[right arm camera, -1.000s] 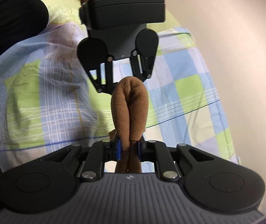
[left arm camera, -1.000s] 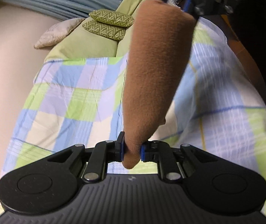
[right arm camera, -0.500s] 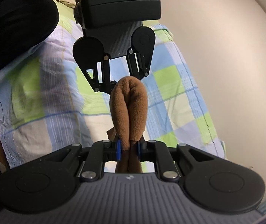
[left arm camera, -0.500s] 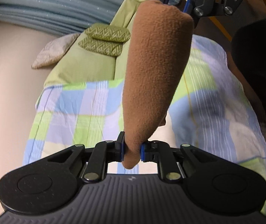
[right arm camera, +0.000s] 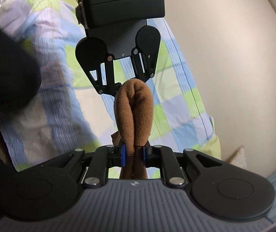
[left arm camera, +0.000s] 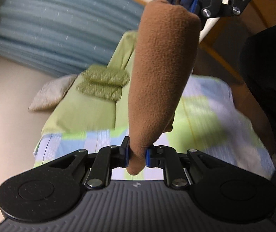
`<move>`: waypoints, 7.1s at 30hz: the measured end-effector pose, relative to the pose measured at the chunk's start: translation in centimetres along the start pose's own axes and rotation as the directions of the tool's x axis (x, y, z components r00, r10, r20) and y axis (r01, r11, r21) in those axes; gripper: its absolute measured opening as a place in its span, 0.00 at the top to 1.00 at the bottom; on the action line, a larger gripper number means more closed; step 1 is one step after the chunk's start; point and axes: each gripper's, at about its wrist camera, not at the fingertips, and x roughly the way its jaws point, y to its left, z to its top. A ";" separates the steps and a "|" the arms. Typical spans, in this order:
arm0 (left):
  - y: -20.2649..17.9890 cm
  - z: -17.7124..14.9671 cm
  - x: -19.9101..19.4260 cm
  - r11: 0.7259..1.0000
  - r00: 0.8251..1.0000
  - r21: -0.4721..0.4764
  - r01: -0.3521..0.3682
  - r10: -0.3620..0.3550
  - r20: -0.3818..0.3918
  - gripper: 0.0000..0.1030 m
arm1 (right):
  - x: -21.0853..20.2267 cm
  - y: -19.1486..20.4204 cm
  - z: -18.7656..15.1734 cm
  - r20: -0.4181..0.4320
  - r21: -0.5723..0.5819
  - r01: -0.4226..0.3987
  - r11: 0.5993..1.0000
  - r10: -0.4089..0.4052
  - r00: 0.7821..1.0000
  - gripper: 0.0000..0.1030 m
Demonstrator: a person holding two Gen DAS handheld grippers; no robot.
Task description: Fold clothes
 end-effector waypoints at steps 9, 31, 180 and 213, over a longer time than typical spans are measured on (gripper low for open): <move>-0.8 7.5 4.3 0.994 0.944 0.090 0.063 -0.089 0.317 0.82 | -4.3 -0.1 -2.0 -0.302 0.002 0.119 0.993 -0.113 0.947 0.88; -0.1 35.0 21.6 0.950 0.709 0.286 0.122 -0.286 0.645 0.82 | -12.6 -8.3 -21.0 -0.764 0.007 0.365 0.931 -0.230 0.603 0.88; -0.6 37.1 33.6 0.917 0.644 -0.039 0.396 -0.247 0.724 0.47 | -11.1 -10.1 -42.7 -0.882 0.317 0.802 0.506 -0.152 0.445 0.93; -5.1 35.6 28.7 0.737 0.715 -0.317 0.596 -0.309 0.627 0.23 | -19.0 -4.2 -40.5 -0.920 0.364 0.930 -0.061 -0.179 0.348 0.71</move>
